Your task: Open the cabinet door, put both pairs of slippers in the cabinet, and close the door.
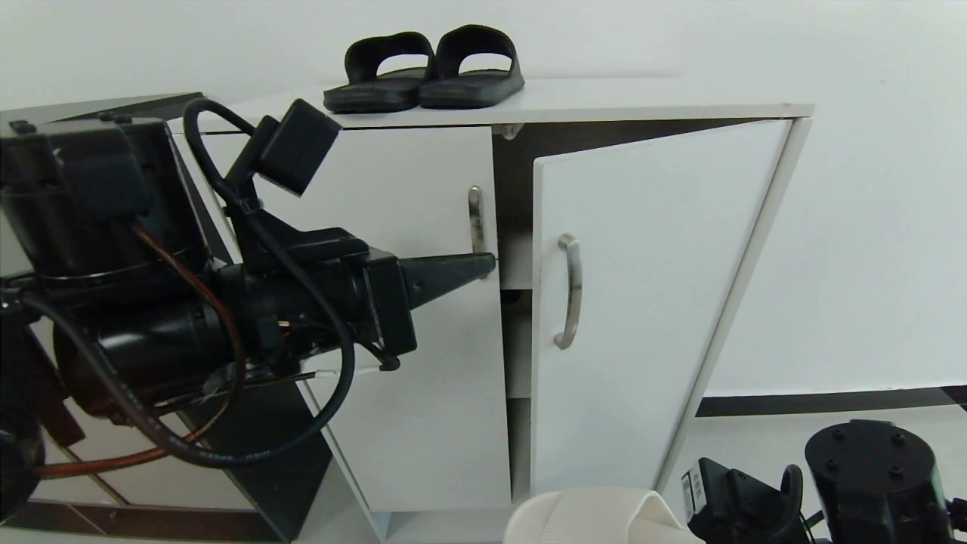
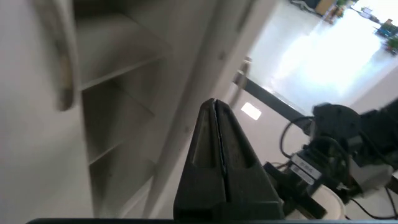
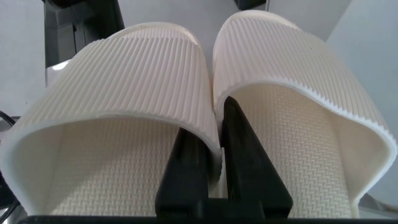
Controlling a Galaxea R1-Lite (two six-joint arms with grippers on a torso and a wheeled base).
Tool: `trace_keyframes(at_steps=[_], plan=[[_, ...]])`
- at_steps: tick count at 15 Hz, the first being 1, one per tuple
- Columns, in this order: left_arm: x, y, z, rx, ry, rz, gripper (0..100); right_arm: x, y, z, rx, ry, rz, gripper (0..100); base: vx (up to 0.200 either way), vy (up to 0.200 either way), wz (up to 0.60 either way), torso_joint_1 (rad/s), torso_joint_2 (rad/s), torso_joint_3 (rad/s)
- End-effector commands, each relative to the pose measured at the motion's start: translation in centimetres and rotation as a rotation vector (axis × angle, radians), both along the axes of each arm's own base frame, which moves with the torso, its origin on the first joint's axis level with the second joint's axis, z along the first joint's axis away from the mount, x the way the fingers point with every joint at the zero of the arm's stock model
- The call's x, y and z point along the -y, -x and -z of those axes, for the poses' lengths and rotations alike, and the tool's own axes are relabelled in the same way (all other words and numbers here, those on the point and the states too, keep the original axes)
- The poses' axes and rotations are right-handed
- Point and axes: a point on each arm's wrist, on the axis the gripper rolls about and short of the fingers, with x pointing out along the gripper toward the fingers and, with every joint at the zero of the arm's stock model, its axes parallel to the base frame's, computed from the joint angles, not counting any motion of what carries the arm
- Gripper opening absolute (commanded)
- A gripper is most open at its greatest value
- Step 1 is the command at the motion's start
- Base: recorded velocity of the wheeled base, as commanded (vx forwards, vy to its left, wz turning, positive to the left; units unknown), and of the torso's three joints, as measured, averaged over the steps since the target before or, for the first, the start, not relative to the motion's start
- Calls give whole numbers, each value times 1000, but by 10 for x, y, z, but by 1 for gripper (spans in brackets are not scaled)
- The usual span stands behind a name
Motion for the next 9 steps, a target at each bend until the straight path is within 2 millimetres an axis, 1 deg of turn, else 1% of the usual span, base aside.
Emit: trace_keyframes(at_steps=[1, 2, 3, 6, 7, 9], plan=[[-5, -8, -5, 12, 10, -33, 0, 0, 0, 0, -1, 1, -1, 0, 0, 0, 0, 0, 0, 0], [-3, -13, -4, 8, 5, -36, 0, 0, 0, 1, -2, 2, -1, 0, 0, 0, 0, 0, 0, 0], [7, -29, -2, -1, -1, -38, 0, 0, 0, 1, -3, 3, -1, 0, 0, 0, 0, 0, 0, 0], [31, -66, 2, 8, 5, -42, 0, 1, 1, 1, -4, 6, 0, 0, 0, 0, 0, 0, 0, 0], [35, -71, 5, 13, 11, -42, 0, 1, 2, 2, -7, 9, -1, 0, 0, 0, 0, 0, 0, 0], [39, -74, 8, 11, 9, -39, 0, 3, 3, 5, -15, 19, -3, 0, 0, 0, 0, 0, 0, 0]])
